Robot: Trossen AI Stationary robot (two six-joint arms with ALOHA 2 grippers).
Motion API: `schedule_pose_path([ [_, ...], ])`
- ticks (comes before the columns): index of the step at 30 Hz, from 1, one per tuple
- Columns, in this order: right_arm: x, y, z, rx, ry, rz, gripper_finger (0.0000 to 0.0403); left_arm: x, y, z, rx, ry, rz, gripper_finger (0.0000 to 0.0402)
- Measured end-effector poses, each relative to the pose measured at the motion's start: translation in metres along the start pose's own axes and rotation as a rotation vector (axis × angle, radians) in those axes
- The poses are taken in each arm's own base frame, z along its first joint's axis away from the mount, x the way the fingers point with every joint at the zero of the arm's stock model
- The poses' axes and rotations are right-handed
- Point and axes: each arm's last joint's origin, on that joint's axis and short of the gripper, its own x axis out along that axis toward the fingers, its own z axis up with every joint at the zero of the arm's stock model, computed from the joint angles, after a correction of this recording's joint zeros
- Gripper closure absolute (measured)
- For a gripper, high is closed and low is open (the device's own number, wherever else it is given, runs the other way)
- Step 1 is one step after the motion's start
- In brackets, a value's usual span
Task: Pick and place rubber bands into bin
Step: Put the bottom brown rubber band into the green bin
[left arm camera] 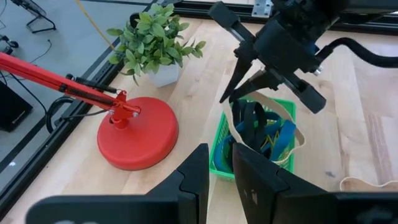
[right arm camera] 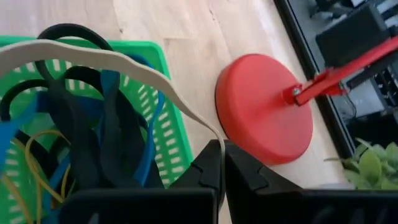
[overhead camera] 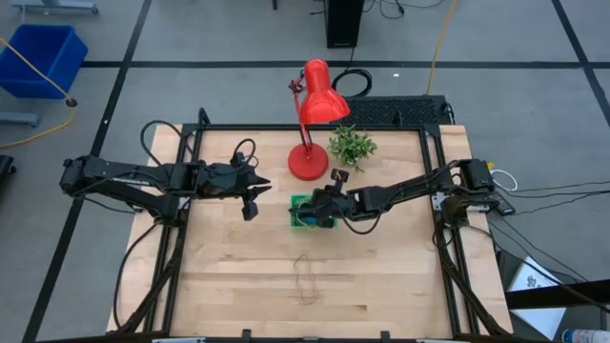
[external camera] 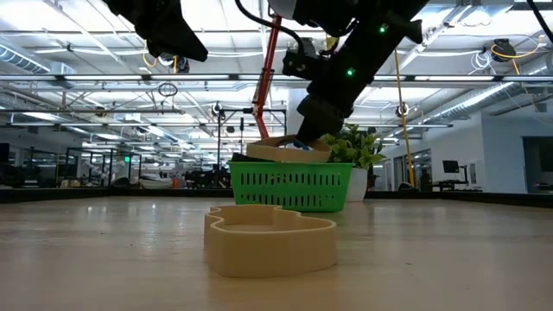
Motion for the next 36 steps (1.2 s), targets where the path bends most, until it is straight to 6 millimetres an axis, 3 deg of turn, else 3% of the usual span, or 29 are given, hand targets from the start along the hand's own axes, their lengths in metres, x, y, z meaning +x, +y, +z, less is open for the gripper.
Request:
schedule_pose_path([
  [12, 0.003, -0.006, -0.006, 0.077, 0.056, -0.068, 0.0403, 0.000, 0.000, 0.000, -0.003, -0.001, 0.000, 0.0325],
  [22, -0.001, 0.000, -0.003, 0.086, 0.018, -0.043, 0.0403, 0.000, 0.000, 0.000, -0.003, -0.001, 0.000, 0.0325],
  [29, -0.002, 0.006, 0.006, 0.142, -0.048, 0.162, 0.0403, 0.000, 0.000, 0.000, -0.003, -0.002, 0.000, 0.0325],
  [36, 0.001, 0.003, 0.007, 0.155, -0.049, 0.186, 0.0403, 0.000, 0.000, 0.000, -0.006, -0.001, 0.000, 0.0325],
])
